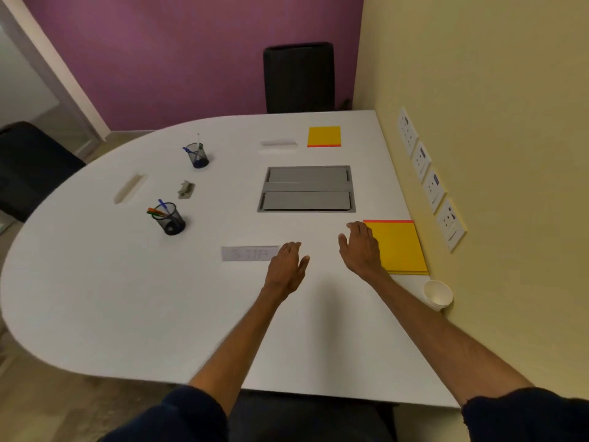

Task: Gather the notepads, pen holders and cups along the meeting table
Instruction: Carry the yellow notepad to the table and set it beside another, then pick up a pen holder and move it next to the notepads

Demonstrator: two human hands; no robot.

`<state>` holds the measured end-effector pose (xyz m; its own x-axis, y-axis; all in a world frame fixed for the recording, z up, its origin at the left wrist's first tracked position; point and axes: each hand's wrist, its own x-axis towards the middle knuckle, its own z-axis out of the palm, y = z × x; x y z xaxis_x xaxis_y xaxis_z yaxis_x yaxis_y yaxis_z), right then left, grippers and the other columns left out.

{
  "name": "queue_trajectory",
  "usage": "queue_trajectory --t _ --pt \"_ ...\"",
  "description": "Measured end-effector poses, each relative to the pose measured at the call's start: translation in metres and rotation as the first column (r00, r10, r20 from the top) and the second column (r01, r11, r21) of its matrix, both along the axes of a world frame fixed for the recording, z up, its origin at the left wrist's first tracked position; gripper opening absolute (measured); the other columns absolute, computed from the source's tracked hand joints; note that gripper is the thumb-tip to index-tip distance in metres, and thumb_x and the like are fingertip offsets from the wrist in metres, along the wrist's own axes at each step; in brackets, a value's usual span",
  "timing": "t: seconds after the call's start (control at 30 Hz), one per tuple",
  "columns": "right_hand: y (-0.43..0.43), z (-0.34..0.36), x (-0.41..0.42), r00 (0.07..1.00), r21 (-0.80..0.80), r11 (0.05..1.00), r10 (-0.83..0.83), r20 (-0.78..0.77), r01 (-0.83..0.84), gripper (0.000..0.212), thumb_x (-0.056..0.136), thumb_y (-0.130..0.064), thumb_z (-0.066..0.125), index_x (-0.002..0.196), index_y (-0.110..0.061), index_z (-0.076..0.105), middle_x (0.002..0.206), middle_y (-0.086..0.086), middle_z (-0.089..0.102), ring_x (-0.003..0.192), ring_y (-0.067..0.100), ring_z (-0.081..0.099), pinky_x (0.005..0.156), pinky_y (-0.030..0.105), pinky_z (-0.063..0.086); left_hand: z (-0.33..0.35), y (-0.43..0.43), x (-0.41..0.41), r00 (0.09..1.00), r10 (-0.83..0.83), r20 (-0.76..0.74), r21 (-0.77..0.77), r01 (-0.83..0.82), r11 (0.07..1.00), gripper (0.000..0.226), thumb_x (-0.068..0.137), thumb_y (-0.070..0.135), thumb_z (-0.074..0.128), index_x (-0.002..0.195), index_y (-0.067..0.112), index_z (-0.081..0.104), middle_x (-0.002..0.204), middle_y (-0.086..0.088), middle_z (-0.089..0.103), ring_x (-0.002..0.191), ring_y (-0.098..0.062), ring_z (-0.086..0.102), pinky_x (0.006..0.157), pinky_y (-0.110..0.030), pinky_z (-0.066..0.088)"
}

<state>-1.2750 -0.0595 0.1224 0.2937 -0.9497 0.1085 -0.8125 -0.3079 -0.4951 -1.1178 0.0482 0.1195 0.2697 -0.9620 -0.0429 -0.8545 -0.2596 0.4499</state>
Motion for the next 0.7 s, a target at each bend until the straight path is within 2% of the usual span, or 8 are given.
queue_trajectory --t 0.1,0.23,0.37,0.5,0.7 --pt "0.018 0.02 0.019 0.998 -0.03 0.999 0.046 0.036 -0.045 0.045 0.101 -0.032 0.046 0.138 -0.006 0.047 0.142 0.012 0.048 0.132 0.028 0.045 0.106 0.043 0.042 0.023 0.026 0.022 0.998 0.067 -0.012 -0.044 -0.067 0.997 0.051 0.103 0.038 0.038 0.146 0.009 0.036 0.148 -0.011 0.044 0.131 -0.03 0.048 0.108 -0.044 0.041" --pt "0.043 0.047 0.052 0.986 -0.052 0.989 0.145 0.078 -0.141 0.047 0.101 -0.032 0.045 0.139 -0.005 0.045 0.144 0.012 0.045 0.134 0.029 0.041 0.108 0.045 0.037 0.05 0.058 0.043 0.991 0.131 0.008 -0.089 -0.13 0.987 0.052 0.104 0.039 0.036 0.146 0.009 0.036 0.148 -0.012 0.043 0.13 -0.028 0.048 0.106 -0.042 0.041" --pt "0.062 0.07 0.084 0.966 -0.053 0.968 0.25 0.072 -0.247 0.051 0.102 -0.034 0.042 0.143 -0.004 0.041 0.15 0.013 0.04 0.14 0.029 0.035 0.112 0.046 0.033 0.073 0.086 0.059 0.974 0.224 0.026 -0.113 -0.219 0.969 0.056 0.103 0.042 0.035 0.148 0.01 0.032 0.15 -0.012 0.041 0.134 -0.028 0.044 0.109 -0.043 0.038" --pt "0.084 0.089 0.113 0.937 -0.077 0.941 0.336 0.099 -0.33 0.047 0.101 -0.033 0.043 0.139 -0.005 0.045 0.147 0.014 0.044 0.137 0.03 0.038 0.109 0.045 0.035 0.087 0.12 0.074 0.943 0.333 0.008 -0.096 -0.331 0.939 0.064 0.102 0.049 0.032 0.153 0.011 0.022 0.158 -0.009 0.03 0.142 -0.027 0.035 0.114 -0.044 0.031" --pt "0.119 0.098 0.153 0.875 -0.062 0.883 0.47 0.119 -0.466 0.051 0.102 -0.037 0.039 0.144 -0.008 0.041 0.153 0.011 0.038 0.142 0.028 0.033 0.115 0.046 0.031 0.097 0.18 0.096 0.873 0.488 0.004 -0.108 -0.484 0.868 0.065 0.102 0.051 0.027 0.154 0.012 0.02 0.16 -0.007 0.027 0.146 -0.025 0.029 0.118 -0.046 0.027"
